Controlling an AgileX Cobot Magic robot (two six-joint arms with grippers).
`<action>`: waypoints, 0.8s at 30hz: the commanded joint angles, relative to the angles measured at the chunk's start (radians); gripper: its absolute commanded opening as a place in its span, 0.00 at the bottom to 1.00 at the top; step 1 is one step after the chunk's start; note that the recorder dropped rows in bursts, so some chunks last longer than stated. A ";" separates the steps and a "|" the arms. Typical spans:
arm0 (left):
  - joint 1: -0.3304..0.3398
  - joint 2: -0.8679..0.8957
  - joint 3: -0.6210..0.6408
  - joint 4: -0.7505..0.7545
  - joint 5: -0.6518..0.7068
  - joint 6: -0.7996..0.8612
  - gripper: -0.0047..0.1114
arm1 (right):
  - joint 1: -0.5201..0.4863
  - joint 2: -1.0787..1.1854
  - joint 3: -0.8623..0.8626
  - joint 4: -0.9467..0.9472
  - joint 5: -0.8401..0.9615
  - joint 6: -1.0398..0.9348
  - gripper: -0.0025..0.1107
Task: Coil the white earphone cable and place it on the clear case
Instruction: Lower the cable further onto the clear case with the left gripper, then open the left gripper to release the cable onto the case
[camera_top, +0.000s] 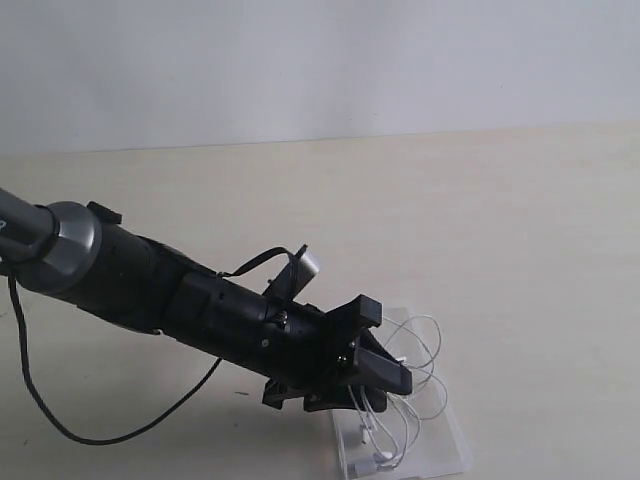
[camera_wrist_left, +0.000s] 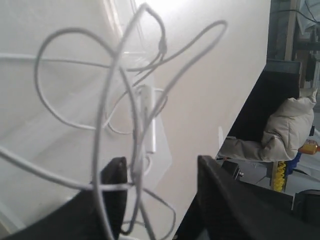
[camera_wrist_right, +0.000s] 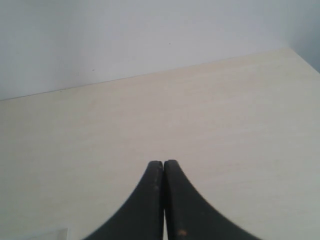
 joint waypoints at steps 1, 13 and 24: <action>-0.004 -0.021 -0.005 0.004 -0.001 -0.026 0.50 | -0.004 -0.005 0.006 -0.006 -0.004 0.003 0.02; -0.004 -0.041 -0.041 0.185 -0.049 -0.168 0.50 | -0.004 -0.005 0.006 -0.006 -0.004 0.003 0.02; -0.004 -0.093 -0.041 0.379 -0.113 -0.296 0.50 | -0.004 -0.005 0.006 -0.008 -0.004 0.003 0.02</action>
